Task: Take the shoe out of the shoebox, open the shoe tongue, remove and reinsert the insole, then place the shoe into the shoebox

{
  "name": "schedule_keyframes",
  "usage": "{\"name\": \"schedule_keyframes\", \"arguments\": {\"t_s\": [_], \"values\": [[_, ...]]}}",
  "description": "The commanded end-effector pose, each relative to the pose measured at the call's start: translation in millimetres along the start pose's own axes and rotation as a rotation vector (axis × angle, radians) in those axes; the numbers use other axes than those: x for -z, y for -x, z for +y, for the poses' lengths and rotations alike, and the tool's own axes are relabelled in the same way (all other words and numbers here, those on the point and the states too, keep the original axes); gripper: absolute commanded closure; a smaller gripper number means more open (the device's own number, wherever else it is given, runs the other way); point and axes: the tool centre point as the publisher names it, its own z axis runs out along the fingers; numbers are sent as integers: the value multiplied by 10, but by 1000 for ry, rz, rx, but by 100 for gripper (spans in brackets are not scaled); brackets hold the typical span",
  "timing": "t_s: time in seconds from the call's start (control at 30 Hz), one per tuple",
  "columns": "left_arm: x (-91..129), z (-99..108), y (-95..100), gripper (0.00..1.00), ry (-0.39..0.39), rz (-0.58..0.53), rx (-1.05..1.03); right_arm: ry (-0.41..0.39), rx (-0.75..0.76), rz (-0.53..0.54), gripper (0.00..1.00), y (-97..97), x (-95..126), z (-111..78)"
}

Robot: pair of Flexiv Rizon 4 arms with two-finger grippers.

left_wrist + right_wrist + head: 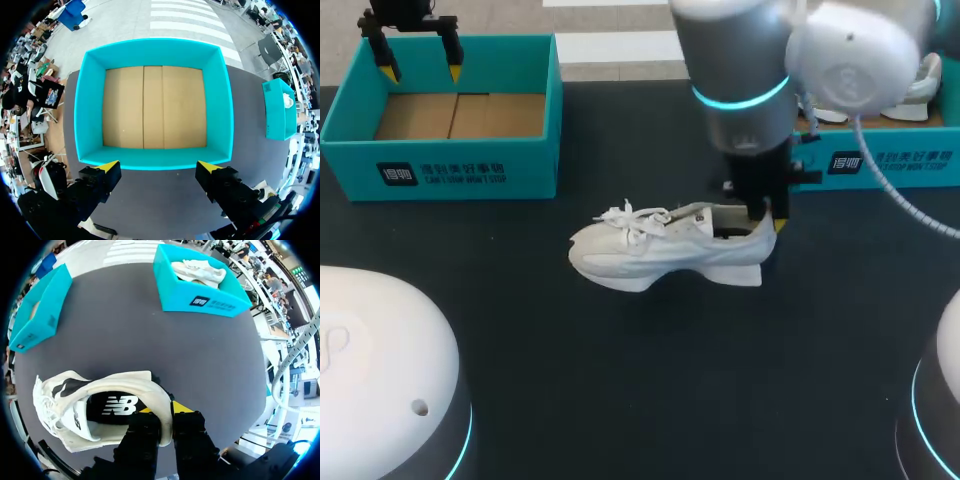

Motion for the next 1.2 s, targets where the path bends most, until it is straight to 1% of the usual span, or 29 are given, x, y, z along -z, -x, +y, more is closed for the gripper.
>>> {"name": "schedule_keyframes", "arguments": {"t_s": [0.03,0.07,0.13,0.17,0.2,0.3,0.37,0.5,0.63,0.67,0.7,0.83,1.0,1.1,1.2], "values": [[1,1,-1,0,1,-1,0,7,0,19,100,-211,-387,-63],[1,1,-1,0,1,-1,0,10,16,9,100,-272,-432,-79],[1,1,-1,0,1,-1,0,16,23,26,100,-366,-532,-107],[1,1,-1,0,1,-1,0,12,22,14,100,-408,-583,-119],[1,1,-1,0,1,-1,0,10,26,32,100,-449,-630,-131],[1,1,-1,0,1,-1,0,3,35,37,100,-528,-755,-160],[1,1,-1,0,1,-1,0,4,36,47,100,-546,-813,-170],[1,1,-1,0,1,-1,0,-3,38,24,100,-548,-907,-180],[1,1,-1,0,1,-1,0,-21,19,17,100,-465,-951,-178],[1,1,-1,0,1,-1,0,-24,24,21,59,-444,-944,-174],[1,1,-1,0,1,-1,0,-26,28,25,0,-420,-915,-171],[1,1,-1,0,1,-1,0,-16,56,54,0,-290,-662,-146],[1,1,-1,0,1,-1,0,10,141,134,0,-92,-292,-60],[1,1,-1,0,1,-1,0,22,256,198,0,17,-101,2],[1,1,-1,0,1,-1,0,63,452,264,0,113,64,41]]}}
